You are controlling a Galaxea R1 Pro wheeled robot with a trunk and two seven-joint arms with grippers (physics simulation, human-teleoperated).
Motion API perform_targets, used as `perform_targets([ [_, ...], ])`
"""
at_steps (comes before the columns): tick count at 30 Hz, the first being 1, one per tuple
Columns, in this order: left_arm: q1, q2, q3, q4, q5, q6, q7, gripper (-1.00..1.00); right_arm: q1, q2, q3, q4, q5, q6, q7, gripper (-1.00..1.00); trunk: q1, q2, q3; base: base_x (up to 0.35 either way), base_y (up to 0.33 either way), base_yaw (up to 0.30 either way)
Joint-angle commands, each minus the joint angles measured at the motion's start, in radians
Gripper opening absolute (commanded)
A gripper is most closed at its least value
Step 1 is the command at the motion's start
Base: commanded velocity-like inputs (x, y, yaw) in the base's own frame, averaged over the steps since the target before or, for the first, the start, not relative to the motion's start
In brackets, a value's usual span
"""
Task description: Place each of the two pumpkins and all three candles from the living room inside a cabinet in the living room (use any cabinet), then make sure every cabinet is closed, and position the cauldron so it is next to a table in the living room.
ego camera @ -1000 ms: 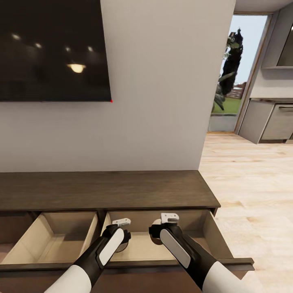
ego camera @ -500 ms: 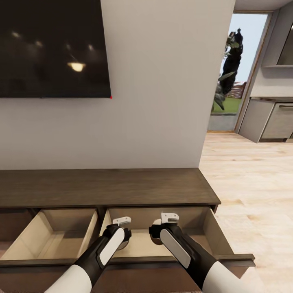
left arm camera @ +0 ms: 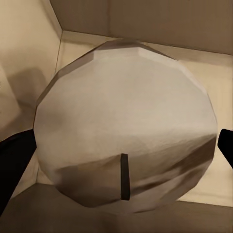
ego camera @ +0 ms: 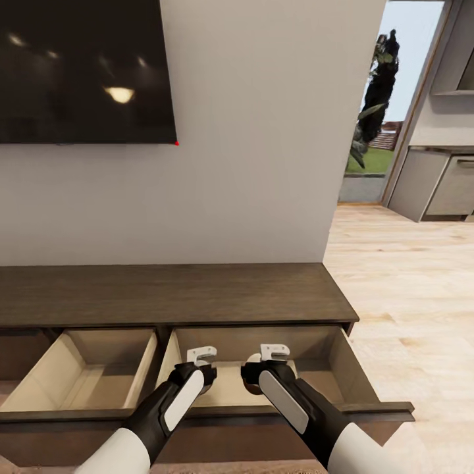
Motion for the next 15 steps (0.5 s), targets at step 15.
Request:
perform_targets([
  [15,-0.001,0.001,-0.003,-0.02,0.003,-0.019,0.008,-1.0,-0.001,0.0,0.0,-0.001,-0.004,-0.013,-0.009,-1.0,0.002,-0.002,-0.02,0.0,0.0,0.0],
])
